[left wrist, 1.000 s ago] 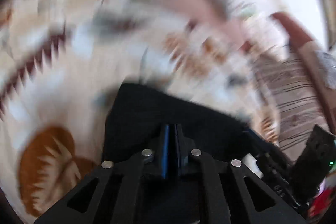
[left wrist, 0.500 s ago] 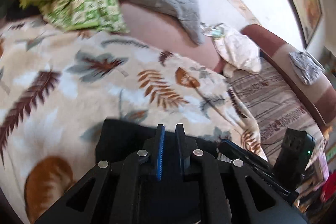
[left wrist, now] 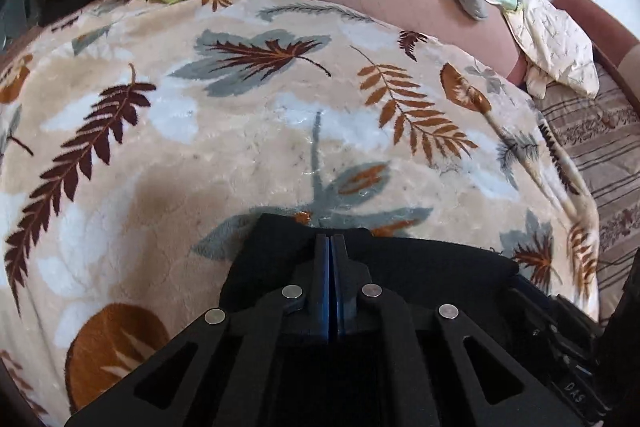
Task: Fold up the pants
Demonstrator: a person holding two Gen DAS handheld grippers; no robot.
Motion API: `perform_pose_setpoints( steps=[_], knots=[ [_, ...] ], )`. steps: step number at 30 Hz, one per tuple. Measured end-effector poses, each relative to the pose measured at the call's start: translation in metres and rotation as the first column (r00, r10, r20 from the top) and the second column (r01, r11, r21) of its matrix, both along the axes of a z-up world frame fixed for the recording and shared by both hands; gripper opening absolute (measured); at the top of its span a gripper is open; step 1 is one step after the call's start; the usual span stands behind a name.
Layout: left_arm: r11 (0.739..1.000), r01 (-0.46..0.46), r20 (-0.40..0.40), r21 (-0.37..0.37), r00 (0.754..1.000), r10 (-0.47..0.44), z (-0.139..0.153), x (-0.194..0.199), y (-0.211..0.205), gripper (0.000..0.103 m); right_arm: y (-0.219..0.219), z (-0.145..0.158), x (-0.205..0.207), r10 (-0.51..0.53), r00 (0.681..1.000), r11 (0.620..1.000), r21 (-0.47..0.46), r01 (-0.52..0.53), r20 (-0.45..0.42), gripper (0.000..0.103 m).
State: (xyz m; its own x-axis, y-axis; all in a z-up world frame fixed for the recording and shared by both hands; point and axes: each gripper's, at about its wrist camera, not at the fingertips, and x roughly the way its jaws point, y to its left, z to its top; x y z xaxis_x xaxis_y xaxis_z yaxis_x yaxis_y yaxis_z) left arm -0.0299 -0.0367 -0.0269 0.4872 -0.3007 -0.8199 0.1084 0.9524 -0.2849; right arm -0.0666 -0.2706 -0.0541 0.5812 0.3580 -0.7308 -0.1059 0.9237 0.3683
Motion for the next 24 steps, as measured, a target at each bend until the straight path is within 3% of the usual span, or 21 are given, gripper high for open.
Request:
perform_pose_setpoints(
  steps=[5,7,9,11,13,15,16,18,21,22,24],
  knots=[
    [0.987,-0.034,0.008,-0.158,0.999,0.036,0.009,-0.004,0.027,0.005,-0.009,0.006,-0.006,-0.037,0.999,0.997,0.068,0.036,0.009,0.024],
    [0.984,-0.045,0.098,-0.173,0.993,0.062,0.028,-0.024,0.034,0.012,-0.011,0.019,-0.018,-0.054,0.997,0.997,0.06,0.051,0.048,0.027],
    [0.979,-0.036,0.147,-0.203,0.987,0.067,0.038,-0.047,0.037,0.034,-0.004,0.033,-0.034,-0.004,0.995,0.998,0.062,-0.002,0.101,0.027],
    [0.97,-0.018,0.136,-0.244,0.989,0.052,0.037,-0.069,0.035,0.034,0.008,0.033,-0.041,0.046,0.995,0.998,0.038,-0.049,0.088,0.027],
    [0.978,-0.023,0.071,-0.209,0.997,0.039,0.021,-0.079,0.027,0.034,0.022,0.017,-0.042,0.07,0.997,0.996,-0.06,-0.07,0.007,0.031],
    [0.993,-0.014,0.069,-0.119,0.997,0.023,0.011,-0.079,0.016,0.034,0.024,0.016,-0.045,0.064,0.997,0.995,-0.085,-0.061,0.035,0.033],
    [0.996,-0.008,0.077,-0.085,0.997,0.014,0.013,-0.077,0.012,0.034,0.02,0.018,-0.044,0.058,0.998,0.997,-0.062,-0.056,0.033,0.033],
    [0.996,-0.011,0.076,-0.087,0.997,0.017,0.015,-0.076,0.014,0.034,0.007,0.022,-0.046,0.004,0.999,1.0,-0.007,-0.003,0.05,0.034],
    [0.984,-0.029,0.108,-0.177,0.993,0.049,0.034,-0.08,0.034,0.036,-0.017,0.023,-0.05,-0.116,0.992,0.991,0.071,0.112,0.052,0.053],
    [0.981,-0.057,0.131,-0.187,0.988,0.083,0.043,-0.08,0.04,0.039,-0.027,0.02,-0.05,-0.142,0.989,0.98,0.142,0.137,0.03,0.054],
    [0.973,-0.135,0.148,-0.188,0.975,0.164,0.048,-0.078,0.061,0.058,-0.035,0.01,-0.045,-0.135,0.991,0.961,0.241,0.136,-0.023,0.054]
  ],
)
